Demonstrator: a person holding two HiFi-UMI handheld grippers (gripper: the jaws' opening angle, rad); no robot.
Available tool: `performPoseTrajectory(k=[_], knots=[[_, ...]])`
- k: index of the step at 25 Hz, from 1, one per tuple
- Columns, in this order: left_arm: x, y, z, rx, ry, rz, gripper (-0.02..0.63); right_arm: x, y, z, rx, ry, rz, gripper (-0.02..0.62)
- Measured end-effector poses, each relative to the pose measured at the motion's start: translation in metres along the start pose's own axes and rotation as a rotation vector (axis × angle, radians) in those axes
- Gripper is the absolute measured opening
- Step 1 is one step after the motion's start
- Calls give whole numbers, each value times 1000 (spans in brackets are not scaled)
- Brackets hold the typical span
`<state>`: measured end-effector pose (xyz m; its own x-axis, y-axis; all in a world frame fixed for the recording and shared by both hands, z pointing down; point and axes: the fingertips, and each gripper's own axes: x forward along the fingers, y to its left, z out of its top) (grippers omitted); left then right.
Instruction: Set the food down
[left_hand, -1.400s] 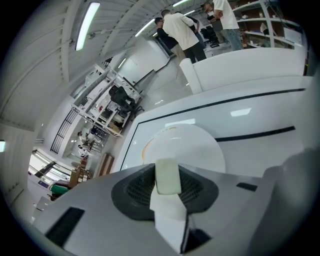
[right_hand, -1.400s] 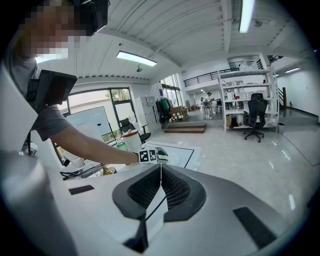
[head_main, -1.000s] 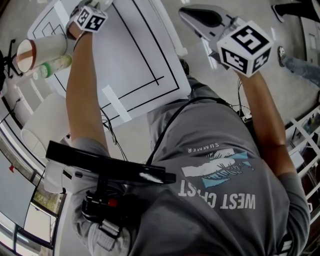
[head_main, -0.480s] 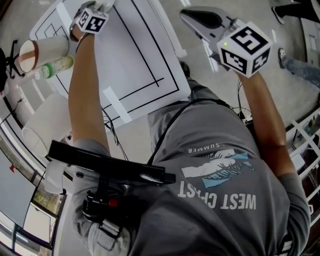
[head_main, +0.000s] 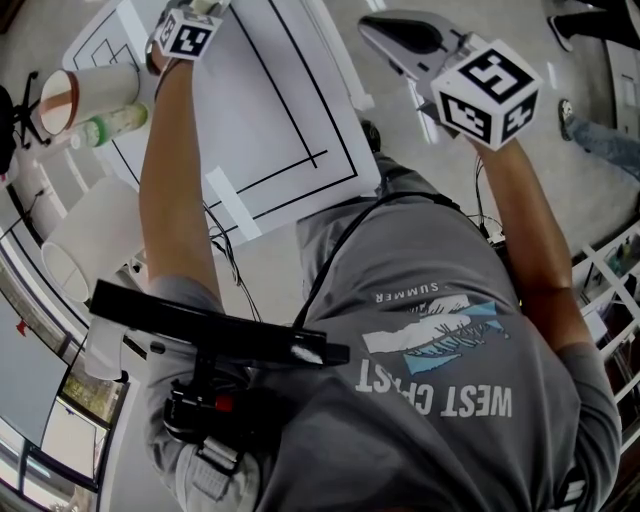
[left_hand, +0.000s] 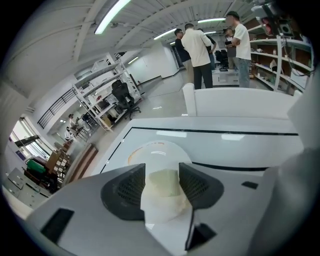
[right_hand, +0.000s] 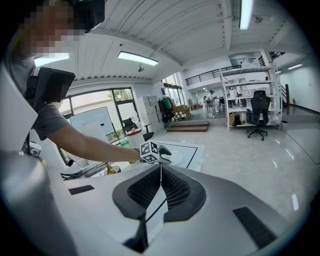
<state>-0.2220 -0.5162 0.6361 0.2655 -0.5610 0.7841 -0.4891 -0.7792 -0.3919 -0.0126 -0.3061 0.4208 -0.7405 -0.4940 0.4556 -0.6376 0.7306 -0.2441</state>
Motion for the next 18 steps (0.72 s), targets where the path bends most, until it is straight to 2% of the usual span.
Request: performPoseTrajectory(k=[7,11,18], knots=[[-32,10,16,-106,-65,22,197,2,5,4,-7,-13,33,9],[-75,22,52,-179,-183,71,196,2,12,14,-16,-37,67,9],[-181,35,121,-303,-446,166,196,-4,32,40,-44,-104,147,9]])
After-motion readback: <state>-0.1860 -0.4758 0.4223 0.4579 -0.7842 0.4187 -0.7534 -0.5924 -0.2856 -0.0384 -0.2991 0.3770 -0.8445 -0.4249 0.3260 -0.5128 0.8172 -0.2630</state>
